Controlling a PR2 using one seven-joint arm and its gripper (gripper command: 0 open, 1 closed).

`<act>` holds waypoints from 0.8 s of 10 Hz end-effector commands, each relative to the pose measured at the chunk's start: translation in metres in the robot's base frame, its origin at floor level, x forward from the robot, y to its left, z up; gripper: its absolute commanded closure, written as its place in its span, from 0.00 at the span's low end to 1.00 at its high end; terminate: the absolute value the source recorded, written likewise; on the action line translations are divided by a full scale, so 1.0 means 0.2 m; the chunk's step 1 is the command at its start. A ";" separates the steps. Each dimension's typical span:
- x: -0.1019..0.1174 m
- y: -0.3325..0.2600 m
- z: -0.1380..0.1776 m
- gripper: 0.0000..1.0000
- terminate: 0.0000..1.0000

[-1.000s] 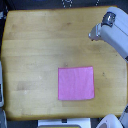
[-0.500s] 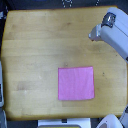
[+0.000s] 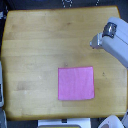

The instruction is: Folding a cloth

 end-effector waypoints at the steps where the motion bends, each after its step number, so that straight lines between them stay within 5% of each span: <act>1: -0.24 -0.02 -0.07 0.00 0.00; 4: -0.42 0.04 -0.11 0.00 0.00; 8: -0.53 0.18 -0.21 0.00 0.00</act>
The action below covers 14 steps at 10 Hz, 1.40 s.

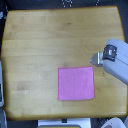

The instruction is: Folding a cloth

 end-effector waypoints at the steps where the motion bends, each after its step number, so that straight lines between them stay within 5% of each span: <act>1: -0.20 0.20 -0.13 0.00 0.00; 9: -0.16 0.47 -0.27 0.00 0.00; 14: -0.23 0.43 -0.38 0.00 0.00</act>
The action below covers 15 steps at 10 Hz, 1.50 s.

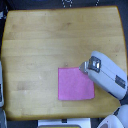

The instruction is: Folding a cloth

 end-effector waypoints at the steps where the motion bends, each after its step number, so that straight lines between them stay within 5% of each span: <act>1: -0.10 0.12 0.06 0.00 0.00; 7: -0.02 0.10 0.03 0.00 0.00; 15: -0.11 -0.03 -0.16 0.00 0.00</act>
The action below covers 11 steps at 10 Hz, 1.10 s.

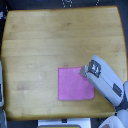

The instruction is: Folding a cloth

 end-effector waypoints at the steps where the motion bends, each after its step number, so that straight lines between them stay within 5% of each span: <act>1: -0.07 -0.05 -0.05 0.00 0.00; 5: -0.10 -0.06 -0.05 0.00 0.00; 6: -0.11 -0.06 -0.05 1.00 0.00; 11: -0.12 0.07 -0.10 1.00 0.00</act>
